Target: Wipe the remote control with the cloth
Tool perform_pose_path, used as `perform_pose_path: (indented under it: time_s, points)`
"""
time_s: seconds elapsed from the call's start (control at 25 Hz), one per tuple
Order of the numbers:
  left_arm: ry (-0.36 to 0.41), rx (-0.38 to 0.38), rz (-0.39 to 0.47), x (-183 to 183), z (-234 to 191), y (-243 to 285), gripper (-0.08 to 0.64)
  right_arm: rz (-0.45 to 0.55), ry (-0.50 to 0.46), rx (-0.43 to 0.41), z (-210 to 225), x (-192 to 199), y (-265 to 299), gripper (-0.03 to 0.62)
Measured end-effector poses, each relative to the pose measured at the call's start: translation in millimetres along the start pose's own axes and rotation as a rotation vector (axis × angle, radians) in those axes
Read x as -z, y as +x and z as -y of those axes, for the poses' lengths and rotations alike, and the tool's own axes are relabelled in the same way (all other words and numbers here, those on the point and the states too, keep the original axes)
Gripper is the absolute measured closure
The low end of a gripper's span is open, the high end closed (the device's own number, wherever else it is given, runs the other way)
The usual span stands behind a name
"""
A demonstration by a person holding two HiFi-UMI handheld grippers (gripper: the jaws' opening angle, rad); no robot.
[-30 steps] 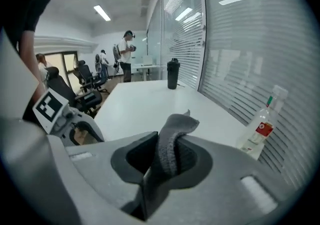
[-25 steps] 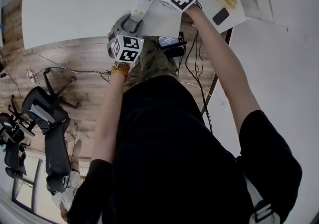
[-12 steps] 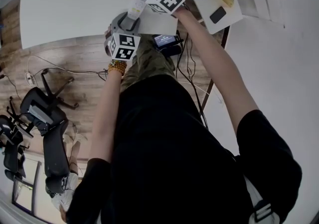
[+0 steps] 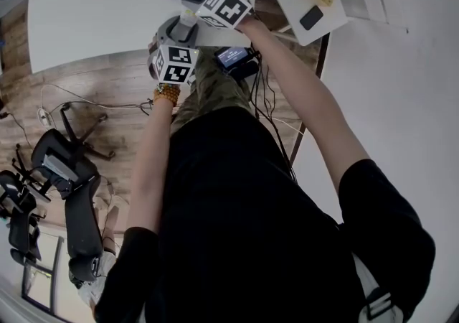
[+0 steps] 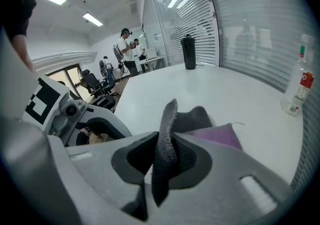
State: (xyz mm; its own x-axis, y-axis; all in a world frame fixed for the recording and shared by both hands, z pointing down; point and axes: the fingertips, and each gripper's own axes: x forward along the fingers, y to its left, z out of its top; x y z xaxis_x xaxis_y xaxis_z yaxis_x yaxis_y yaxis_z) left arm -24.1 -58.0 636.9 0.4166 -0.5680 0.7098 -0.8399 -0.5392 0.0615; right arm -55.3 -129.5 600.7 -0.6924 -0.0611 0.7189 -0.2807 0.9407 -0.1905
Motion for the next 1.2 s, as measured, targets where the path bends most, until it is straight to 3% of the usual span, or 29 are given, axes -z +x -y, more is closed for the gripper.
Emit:
perform_pose_path:
  time_s: [0.84, 1.2]
  points:
    - [0.018, 0.003, -0.019, 0.4, 3.1, 3.5, 0.347, -0.040, -0.057, -0.075, -36.1, 3.1, 2.0, 0.546]
    - [0.020, 0.003, -0.020, 1.2, 2.7, 3.7, 0.347, -0.043, -0.038, -0.116, -52.1, 5.8, 4.2, 0.546]
